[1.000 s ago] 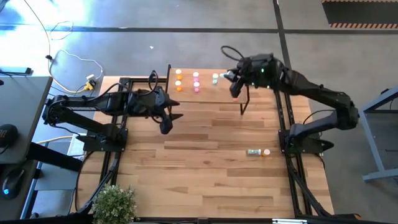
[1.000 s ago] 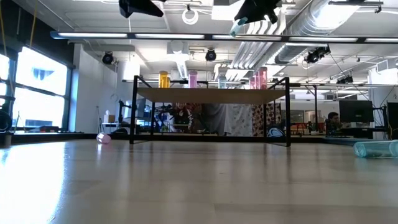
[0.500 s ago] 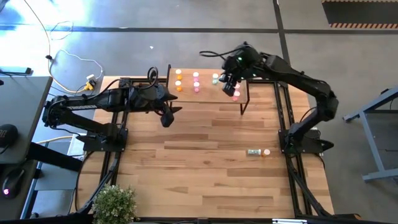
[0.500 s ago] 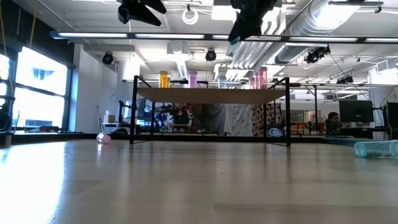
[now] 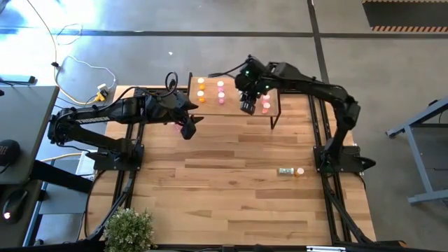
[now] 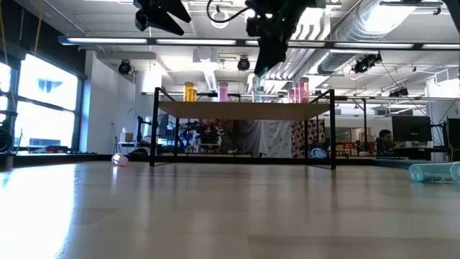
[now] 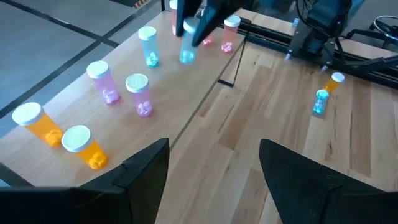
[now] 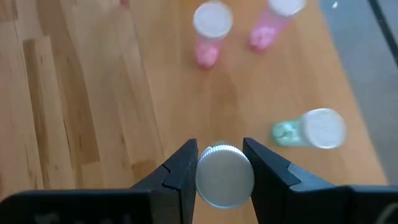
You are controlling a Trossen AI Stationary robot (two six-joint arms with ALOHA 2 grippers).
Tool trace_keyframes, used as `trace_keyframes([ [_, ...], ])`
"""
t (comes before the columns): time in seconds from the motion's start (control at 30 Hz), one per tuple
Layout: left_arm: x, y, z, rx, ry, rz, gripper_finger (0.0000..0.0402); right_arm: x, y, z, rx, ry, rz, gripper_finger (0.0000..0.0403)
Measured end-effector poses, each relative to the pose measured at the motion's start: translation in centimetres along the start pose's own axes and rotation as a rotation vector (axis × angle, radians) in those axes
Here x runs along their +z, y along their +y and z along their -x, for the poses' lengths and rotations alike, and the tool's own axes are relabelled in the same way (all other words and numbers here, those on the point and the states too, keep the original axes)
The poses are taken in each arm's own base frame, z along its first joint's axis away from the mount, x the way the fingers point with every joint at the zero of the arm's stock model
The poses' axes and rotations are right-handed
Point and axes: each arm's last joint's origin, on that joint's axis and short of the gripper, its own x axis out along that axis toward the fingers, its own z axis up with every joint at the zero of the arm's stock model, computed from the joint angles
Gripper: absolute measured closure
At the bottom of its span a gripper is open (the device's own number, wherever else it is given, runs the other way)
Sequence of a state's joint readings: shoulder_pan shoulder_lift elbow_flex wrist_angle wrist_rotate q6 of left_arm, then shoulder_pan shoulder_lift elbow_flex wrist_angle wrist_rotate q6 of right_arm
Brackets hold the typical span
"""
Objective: Pick and place medicine bottles onto shelf by color
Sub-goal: Put the bottom blue medicine bottle on the shelf aligned with the other blue medicine bottle
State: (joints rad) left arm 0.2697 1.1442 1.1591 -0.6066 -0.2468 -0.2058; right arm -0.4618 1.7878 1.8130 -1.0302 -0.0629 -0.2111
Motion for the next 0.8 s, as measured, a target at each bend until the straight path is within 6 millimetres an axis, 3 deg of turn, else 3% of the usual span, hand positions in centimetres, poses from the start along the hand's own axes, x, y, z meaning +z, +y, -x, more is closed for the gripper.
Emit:
trace_keyframes([
  [0.43, 0.0, 0.0, 0.0, 0.0, 0.003, 0.002, 0.0161, 0.1, 0.3, -3.1, -0.021, 0.079, 0.05, 0.0299],
  [0.8, 0.0, 0.0, 0.0, -0.001, 0.004, 0.002, 0.0161, 0.0, 0.2, -3.4, -0.041, 0.094, 0.057, 0.0299],
])
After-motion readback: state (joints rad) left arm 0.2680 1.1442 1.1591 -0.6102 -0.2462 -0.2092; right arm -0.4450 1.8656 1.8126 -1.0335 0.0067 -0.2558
